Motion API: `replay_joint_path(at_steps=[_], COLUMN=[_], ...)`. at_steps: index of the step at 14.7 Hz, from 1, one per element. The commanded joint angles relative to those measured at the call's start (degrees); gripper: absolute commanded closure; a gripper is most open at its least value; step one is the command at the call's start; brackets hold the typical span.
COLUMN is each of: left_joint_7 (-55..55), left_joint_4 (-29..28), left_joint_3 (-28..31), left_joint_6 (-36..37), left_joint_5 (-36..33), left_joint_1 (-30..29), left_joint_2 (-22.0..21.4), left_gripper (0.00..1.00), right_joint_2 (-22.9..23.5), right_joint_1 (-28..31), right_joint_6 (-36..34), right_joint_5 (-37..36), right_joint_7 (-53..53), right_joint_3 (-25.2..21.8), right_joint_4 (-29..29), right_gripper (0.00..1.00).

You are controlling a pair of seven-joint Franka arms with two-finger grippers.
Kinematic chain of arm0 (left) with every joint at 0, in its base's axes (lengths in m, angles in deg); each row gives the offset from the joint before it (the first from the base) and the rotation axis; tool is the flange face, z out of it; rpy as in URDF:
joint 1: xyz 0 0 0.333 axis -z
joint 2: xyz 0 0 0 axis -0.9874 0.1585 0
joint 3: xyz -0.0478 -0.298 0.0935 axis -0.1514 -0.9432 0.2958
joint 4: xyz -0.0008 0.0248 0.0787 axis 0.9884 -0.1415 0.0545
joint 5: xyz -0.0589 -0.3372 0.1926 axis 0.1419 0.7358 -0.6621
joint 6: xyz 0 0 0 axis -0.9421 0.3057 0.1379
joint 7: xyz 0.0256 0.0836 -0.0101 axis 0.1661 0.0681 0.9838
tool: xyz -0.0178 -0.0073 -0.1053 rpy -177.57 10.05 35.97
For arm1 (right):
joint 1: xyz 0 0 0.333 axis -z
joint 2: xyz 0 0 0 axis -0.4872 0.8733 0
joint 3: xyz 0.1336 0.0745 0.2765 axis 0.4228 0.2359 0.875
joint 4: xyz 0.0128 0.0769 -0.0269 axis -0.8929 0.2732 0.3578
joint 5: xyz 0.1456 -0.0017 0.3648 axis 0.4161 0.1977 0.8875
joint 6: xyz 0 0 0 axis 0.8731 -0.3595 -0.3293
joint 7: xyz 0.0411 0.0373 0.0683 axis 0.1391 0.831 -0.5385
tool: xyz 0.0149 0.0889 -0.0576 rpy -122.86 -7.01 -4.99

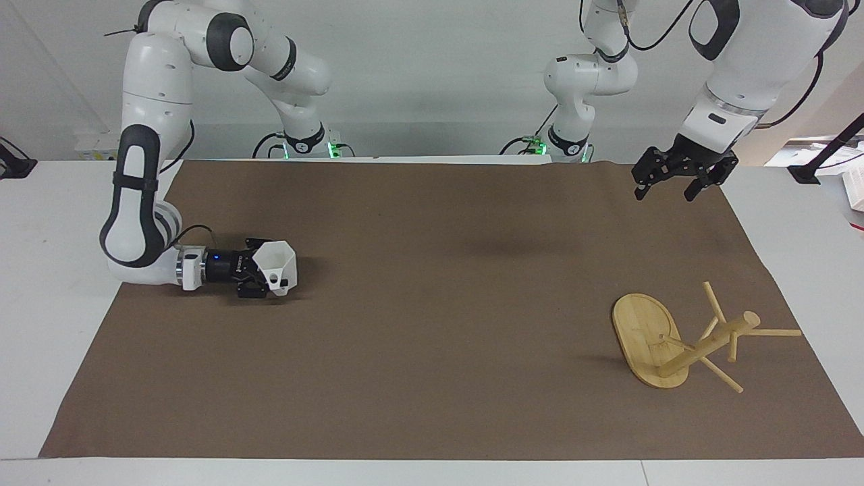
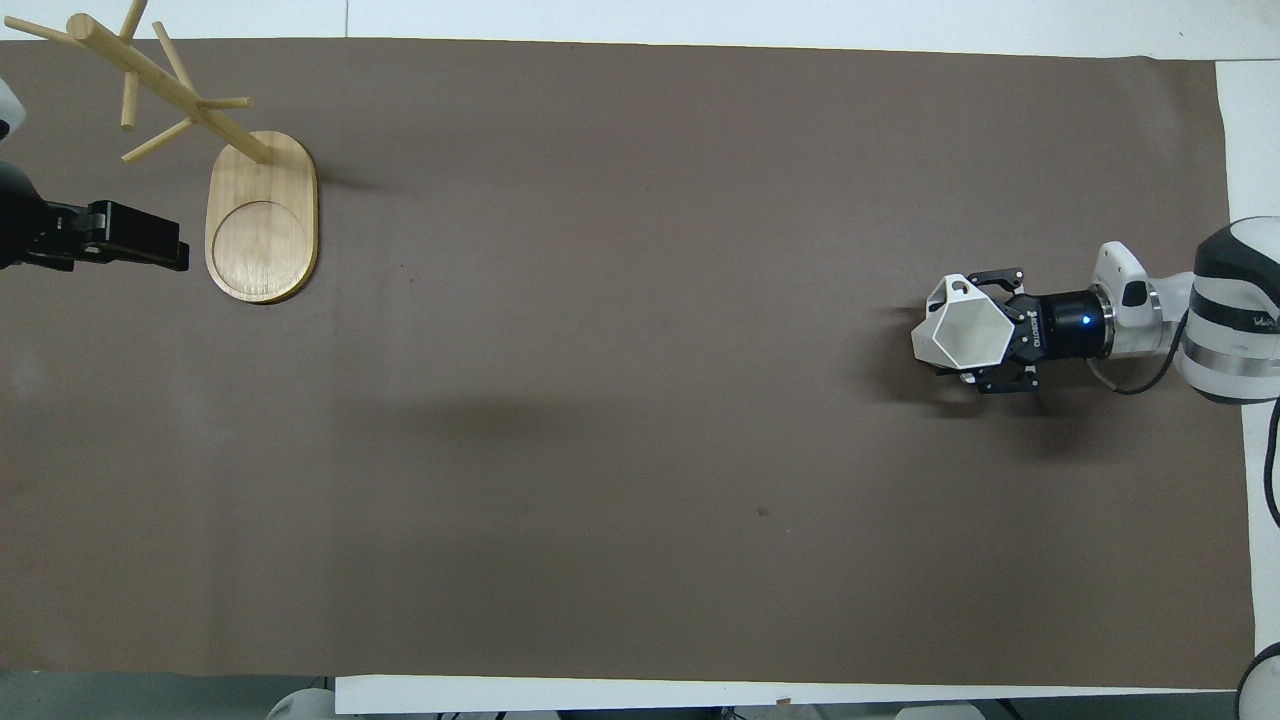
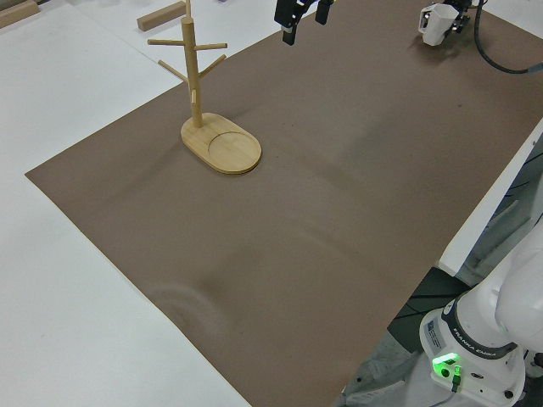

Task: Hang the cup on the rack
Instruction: 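Lift the mug with the right gripper toward the left gripper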

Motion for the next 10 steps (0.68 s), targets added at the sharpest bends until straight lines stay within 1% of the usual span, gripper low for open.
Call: replay_joint_path(at_steps=[1,3,5,6,9,10], left_joint_7=[0.72,5.70,14.04,17.04,25.30,28.03], left_joint_4=[-1.22,-1.14,-0.79,-0.17,1.06,2.11], left_joint_3=[-1.12,-1.57,-1.57,-1.57,-1.66,-1.57], left_joint_6=[-3.31,-7.79,-9.73,-10.26,-14.64,-15.62], left_joint_5=[0.24,-0.11,-0.11,-0.11,0.24,0.24], left_joint_1=[2.30,6.51,12.13,13.90,19.00,20.14], left_joint_2=[-1.01,-0.57,0.39,1.62,5.22,6.97], left_gripper=[0.00,0.00,0.00,0.00,0.00,0.01], right_joint_2=[-4.93,-5.63,-7.03,-8.35,-12.66,-13.45], right_joint_1=[-7.09,-12.27,-18.33,-21.32,-30.02,-31.97], right_joint_6=[5.18,9.04,15.36,18.79,30.30,33.38], right_joint_5=[6.98,12.35,16.66,18.51,19.05,19.05], right_joint_7=[6.18,9.70,12.94,16.18,21.30,21.75], right_joint_3=[-0.07,-0.07,-0.07,-0.07,-0.16,-0.07], right_joint_4=[1.62,1.44,0.92,0.92,1.09,1.26], right_gripper=[0.78,0.78,0.78,0.79,0.80,0.80])
